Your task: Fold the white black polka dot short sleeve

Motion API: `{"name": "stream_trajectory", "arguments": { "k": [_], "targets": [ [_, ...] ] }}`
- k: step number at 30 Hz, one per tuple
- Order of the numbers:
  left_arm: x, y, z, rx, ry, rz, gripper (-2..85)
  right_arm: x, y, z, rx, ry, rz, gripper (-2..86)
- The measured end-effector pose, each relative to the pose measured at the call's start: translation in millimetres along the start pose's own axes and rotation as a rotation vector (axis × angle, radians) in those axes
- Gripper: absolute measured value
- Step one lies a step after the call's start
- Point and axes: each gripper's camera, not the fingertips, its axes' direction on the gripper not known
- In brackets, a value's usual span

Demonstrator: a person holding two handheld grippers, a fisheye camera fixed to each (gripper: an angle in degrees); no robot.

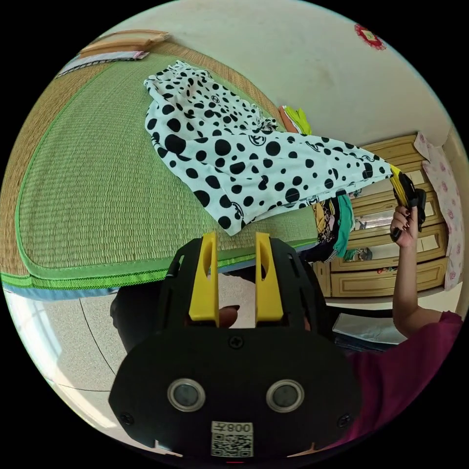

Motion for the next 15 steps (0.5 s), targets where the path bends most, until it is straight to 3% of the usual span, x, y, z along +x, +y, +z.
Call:
{"name": "stream_trajectory", "arguments": {
  "k": [8, 15],
  "targets": [
    [62, -9, 52, -0.076, -0.367, 0.095, 6.7, 6, 5, -4, 0.000, -0.004, 0.016, 0.0],
    [80, -12, -3, 0.015, -0.359, 0.168, 2.0, 30, 10, -18, 0.005, 0.017, 0.063, 0.0]
  ]
}}
